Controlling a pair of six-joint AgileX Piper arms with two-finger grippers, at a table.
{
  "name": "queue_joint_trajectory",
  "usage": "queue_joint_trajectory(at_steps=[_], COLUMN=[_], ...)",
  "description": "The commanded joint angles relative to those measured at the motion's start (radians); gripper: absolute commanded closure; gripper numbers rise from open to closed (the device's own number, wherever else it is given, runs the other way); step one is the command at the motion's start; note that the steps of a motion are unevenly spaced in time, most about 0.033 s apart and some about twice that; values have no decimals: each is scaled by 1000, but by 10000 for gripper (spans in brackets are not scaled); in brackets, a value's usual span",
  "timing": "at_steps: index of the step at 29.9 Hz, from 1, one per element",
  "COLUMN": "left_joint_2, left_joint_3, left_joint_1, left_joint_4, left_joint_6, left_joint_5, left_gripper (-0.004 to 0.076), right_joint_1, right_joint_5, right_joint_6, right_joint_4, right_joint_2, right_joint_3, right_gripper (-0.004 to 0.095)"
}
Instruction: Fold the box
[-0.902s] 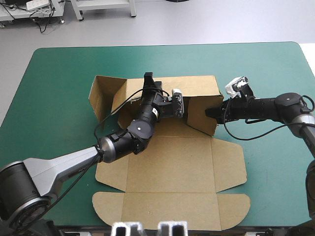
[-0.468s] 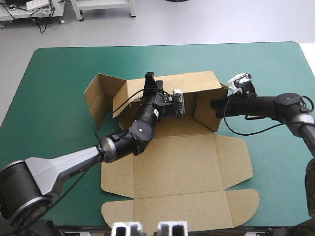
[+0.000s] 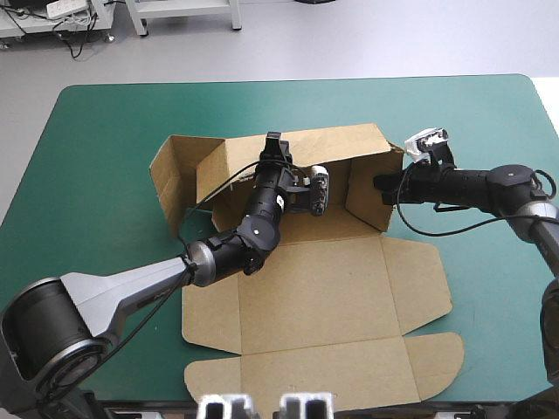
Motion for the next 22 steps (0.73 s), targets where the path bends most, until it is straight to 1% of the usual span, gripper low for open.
queue_joint_trajectory(at_steps=[1,3,6,8,12,15,22], left_joint_2=[-25,-32,-63,-89,-149,-186,-235], left_joint_3=[-15,-15,-15,-15,-15,-15,-15], left_joint_1=[-6,-6,-16,-31,-89,-126,-137], left_joint_4=[16,16,16,14,14,15,15], left_joint_6=[-3,-11,-71,-77,-81,-124,-226], left_joint_5=[-34,-42,-43,-35,48,127,259], left_gripper=[275,226,225,229,229,232,232], right_joint_1=[0,0,0,0,0,0,19], right_joint_5=[39,36,30,11,-15,-28,-30], right_joint_6=[24,28,32,44,48,52,71], right_joint_4=[51,49,47,40,40,40,42], right_joint_2=[-29,-29,-29,-29,-29,-29,-30], right_joint_3=[-23,-23,-23,-23,-23,-23,-23], right_gripper=[911,911,911,911,911,910,909])
